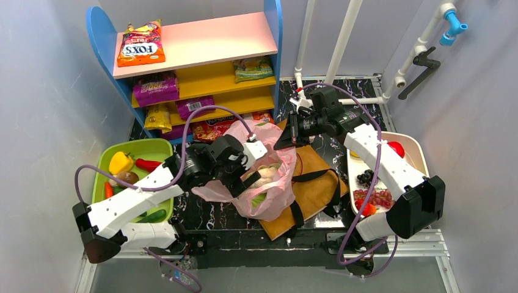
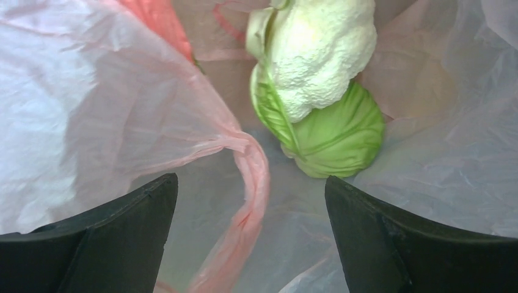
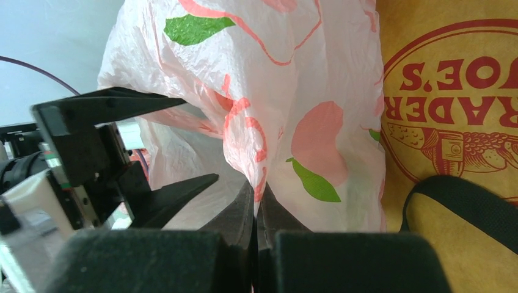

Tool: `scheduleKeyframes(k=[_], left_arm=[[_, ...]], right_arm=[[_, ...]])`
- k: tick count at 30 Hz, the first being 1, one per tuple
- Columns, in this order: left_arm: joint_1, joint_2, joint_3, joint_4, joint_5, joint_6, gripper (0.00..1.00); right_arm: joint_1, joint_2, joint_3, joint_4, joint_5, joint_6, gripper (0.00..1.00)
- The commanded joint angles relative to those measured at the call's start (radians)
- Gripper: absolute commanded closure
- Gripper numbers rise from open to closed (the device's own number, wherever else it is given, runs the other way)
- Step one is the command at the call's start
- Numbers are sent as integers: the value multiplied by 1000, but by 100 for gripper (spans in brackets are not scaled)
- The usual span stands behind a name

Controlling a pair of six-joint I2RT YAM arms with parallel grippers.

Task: Place the food into the grocery bag and tie it
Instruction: Adjust the grocery bag at the center of the board.

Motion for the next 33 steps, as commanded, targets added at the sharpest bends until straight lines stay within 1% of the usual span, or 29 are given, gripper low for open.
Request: scheduleKeyframes(k=[1, 5, 8, 9, 12, 16, 20, 23, 26, 28, 31, 33], left_arm=[[-5, -105, 16, 21, -103, -5, 10], [-4, -143, 53, 28, -204, -6, 11], [-5, -125, 74, -35, -267, 12, 11], [-5, -117, 74, -55, -257, 23, 11], [-5, -103, 44, -74, -144, 37, 11], [-4, -104, -10, -41, -38, 41, 13], [-8, -95, -21, -42, 13, 63, 16], [-17, -75, -22, -70, -27, 59, 16], [-36, -24, -17, -140, -110, 42, 10], [-61, 14, -17, -181, -161, 31, 9], [-79, 56, -14, -209, -201, 2, 9], [-79, 60, -29, -199, -210, -9, 11]], right_arm=[[-3, 6, 7, 2, -18, -27, 99], [-3, 10, 8, -13, -9, -48, 99], [-3, 10, 8, -26, -5, -58, 99], [-2, 10, 8, -28, -5, -60, 99], [-3, 10, 6, -30, -7, -62, 99], [-3, 16, 5, -26, -12, -62, 99], [-3, 23, 6, -30, -18, -66, 99], [-2, 25, 8, -32, -17, -71, 99], [-3, 31, 11, -32, -21, -71, 99], [-3, 34, 15, -34, -22, -72, 99], [-3, 40, 16, -34, -24, -73, 99], [-3, 42, 17, -36, -28, -75, 99]])
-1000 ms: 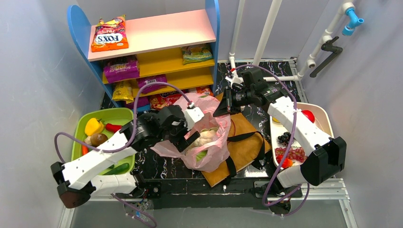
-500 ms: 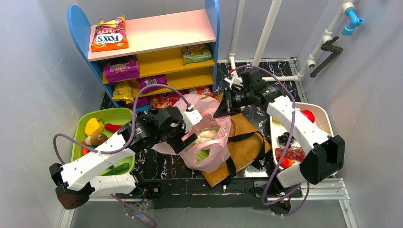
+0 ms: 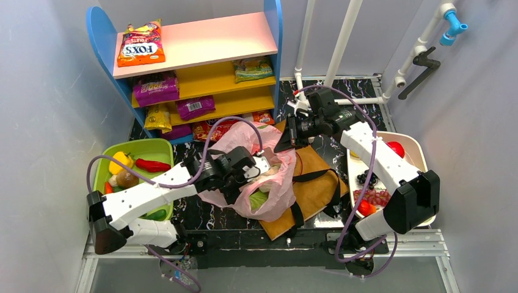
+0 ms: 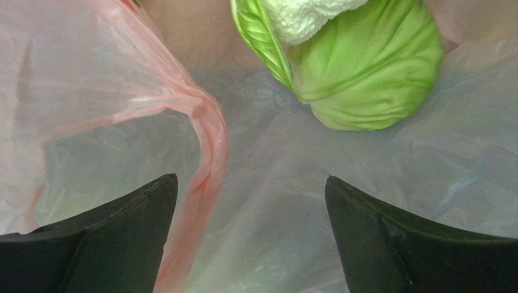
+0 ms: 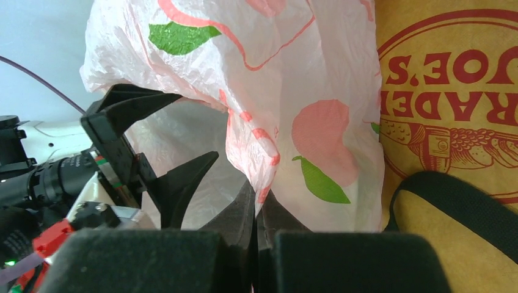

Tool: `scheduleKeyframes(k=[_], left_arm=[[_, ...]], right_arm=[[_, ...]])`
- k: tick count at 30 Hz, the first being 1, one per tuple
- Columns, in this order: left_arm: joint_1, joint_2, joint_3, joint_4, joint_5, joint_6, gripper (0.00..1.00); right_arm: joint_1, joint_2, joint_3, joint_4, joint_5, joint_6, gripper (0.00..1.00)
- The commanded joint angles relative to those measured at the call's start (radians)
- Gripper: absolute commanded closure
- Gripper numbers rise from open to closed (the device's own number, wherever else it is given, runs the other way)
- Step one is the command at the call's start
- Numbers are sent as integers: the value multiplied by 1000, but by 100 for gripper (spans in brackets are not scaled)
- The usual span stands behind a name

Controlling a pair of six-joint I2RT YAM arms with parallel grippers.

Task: Place the food into the grocery bag and tie it
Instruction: Adjust the grocery bag at the center of the board.

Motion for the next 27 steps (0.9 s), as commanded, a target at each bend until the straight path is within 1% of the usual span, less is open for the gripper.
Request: scheduleKeyframes(k=[1, 3, 4, 5, 7, 10, 11, 12, 14, 20, 22, 27], left_arm=[[-11, 2, -17, -48, -78, -33, 13], [-12, -4, -35, -21, -81, -37, 20], [-11, -9, -42, -8, -80, -39, 28], [-12, -11, -48, 5, -79, -39, 33], [-12, -17, -62, 24, -71, -31, 48], [-12, -35, -65, 52, -66, -20, 81], [-12, -38, -54, 53, -72, -23, 95], [-12, -44, -36, 52, -80, -30, 100], [-11, -55, 13, 45, -64, -44, 100], [-11, -105, 241, 30, -9, -86, 100], [-12, -101, 309, 21, 14, -95, 100], [-11, -54, 427, 1, 53, -123, 100]], right_arm=[[-3, 4, 16, -5, -29, -25, 99], [-3, 3, 17, -6, -30, -28, 99], [-3, 3, 19, -9, -28, -30, 99], [-3, 3, 20, -11, -28, -32, 99], [-3, 3, 19, -15, -29, -34, 99], [-3, 3, 17, -12, -41, -33, 99], [-3, 3, 16, -10, -43, -34, 99], [-3, 3, 14, -10, -44, -33, 99], [-3, 4, 14, -10, -42, -34, 99], [-2, 10, 26, -27, -35, -43, 99], [-3, 14, 36, -36, -36, -51, 99], [-3, 23, 66, -64, -34, -77, 94]])
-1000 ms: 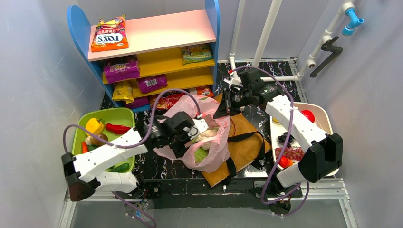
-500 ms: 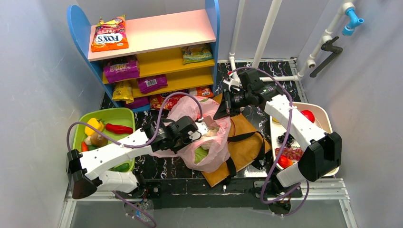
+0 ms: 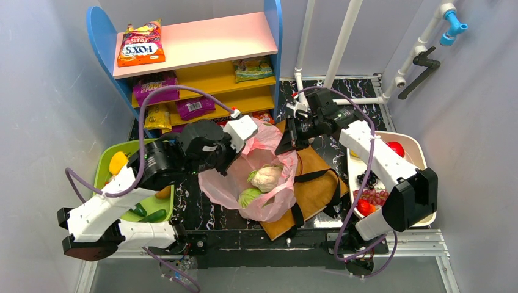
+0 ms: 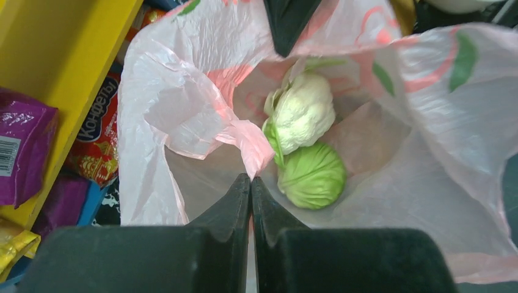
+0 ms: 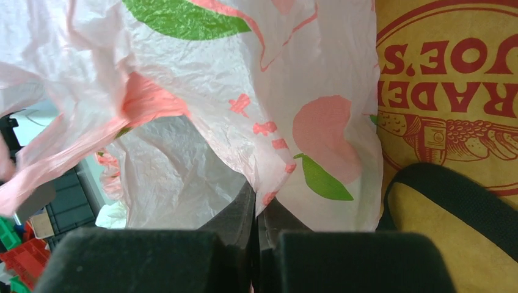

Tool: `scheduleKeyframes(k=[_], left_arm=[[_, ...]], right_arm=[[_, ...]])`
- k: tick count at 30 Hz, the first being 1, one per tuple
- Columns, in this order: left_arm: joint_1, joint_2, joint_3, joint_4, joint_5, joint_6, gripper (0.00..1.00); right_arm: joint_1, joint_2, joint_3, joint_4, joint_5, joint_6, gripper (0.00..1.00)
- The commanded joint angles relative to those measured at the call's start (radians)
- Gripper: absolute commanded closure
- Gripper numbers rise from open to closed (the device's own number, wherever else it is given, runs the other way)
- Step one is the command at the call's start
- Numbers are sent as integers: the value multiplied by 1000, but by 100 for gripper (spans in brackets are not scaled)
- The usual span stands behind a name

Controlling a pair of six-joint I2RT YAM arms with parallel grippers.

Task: Place the food into the grocery bag and tie it
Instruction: Adjust the grocery bag at the center of the board.

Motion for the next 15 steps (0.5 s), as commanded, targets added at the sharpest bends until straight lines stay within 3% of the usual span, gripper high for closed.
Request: scheduleKeyframes(k=[1, 3, 13, 15], left_arm=[[-1, 37, 81, -39, 37, -36, 100], [-1, 54, 102, -36, 23, -72, 100], [0, 50, 125, 137, -41, -178, 100], [1, 42, 115, 174, -60, -190, 100]], right_arm=[[-2, 5, 65, -29, -19, -43, 92], [-3, 5, 75, -47, -8, -53, 86], [-3, -93, 177, -179, 205, -91, 35], [-3, -120, 191, -202, 287, -85, 32]])
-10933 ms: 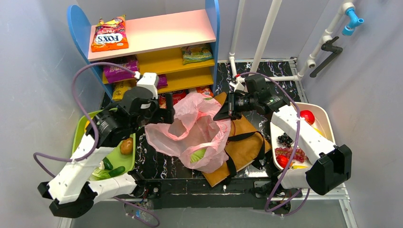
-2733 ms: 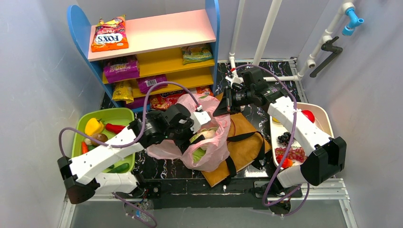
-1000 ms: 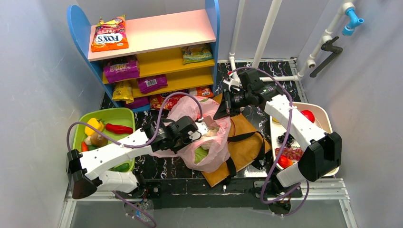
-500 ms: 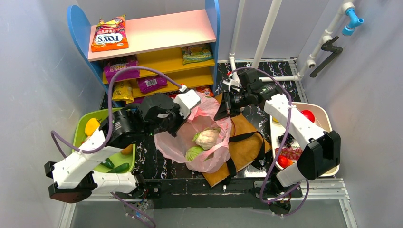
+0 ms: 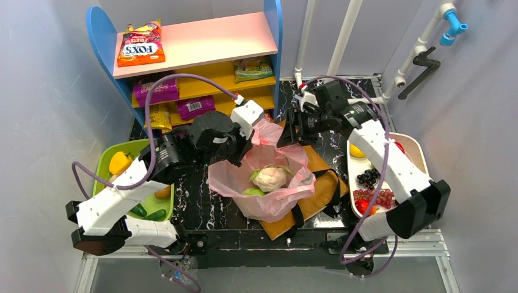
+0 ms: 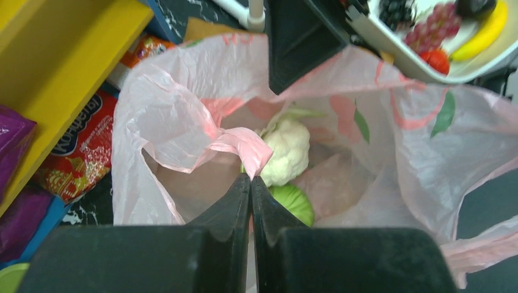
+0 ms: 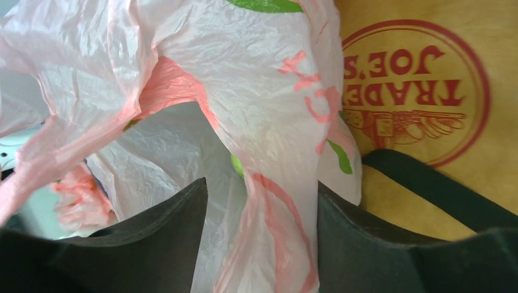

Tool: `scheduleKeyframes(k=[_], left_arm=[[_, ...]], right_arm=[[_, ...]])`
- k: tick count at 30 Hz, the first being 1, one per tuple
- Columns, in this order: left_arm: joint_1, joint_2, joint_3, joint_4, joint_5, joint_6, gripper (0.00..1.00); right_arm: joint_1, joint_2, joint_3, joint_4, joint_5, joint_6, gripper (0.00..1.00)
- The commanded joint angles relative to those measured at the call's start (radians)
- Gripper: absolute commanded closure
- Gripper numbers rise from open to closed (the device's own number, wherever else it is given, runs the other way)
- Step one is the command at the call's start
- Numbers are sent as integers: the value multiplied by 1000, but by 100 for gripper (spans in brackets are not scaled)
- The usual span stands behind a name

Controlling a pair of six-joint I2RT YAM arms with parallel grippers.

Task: Place the food into the grocery bag and tie it
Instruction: Adjust the grocery bag at the center of the board, then pick up the fake fruit from the bin.

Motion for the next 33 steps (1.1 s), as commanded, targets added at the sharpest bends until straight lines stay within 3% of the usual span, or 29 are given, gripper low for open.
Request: scheduleKeyframes(k=[1, 6, 7, 9, 12, 15, 17, 26, 29, 33], left_arm=[[5, -45, 17, 114, -51, -60, 100], [15, -46, 25, 167, -118, -81, 100], [21, -42, 38, 172, -145, -81, 100], [27, -33, 58, 180, -172, -69, 100], [31, -28, 54, 190, -172, -52, 100], [32, -55, -4, 241, -184, -40, 100], [38, -68, -32, 248, -184, -44, 100], [40, -75, -45, 229, -184, -48, 100], [39, -78, -46, 224, -191, -54, 100], [40, -84, -33, 220, -191, -57, 100]], right_arm=[[-3, -105, 75, -78, 177, -15, 31], [-3, -228, 82, -106, 402, 34, 26], [-3, -295, 55, -111, 568, 52, 24], [-2, -426, -67, -53, 813, 72, 23], [-10, -585, -265, 32, 998, 89, 19], [-49, -600, -349, 50, 1085, 118, 16], [-210, -595, -427, 94, 1030, 262, 16], [-656, -532, -638, 283, 645, 488, 14], [-749, -507, -724, 394, 547, 562, 14], [-788, -452, -767, 473, 560, 596, 13]])
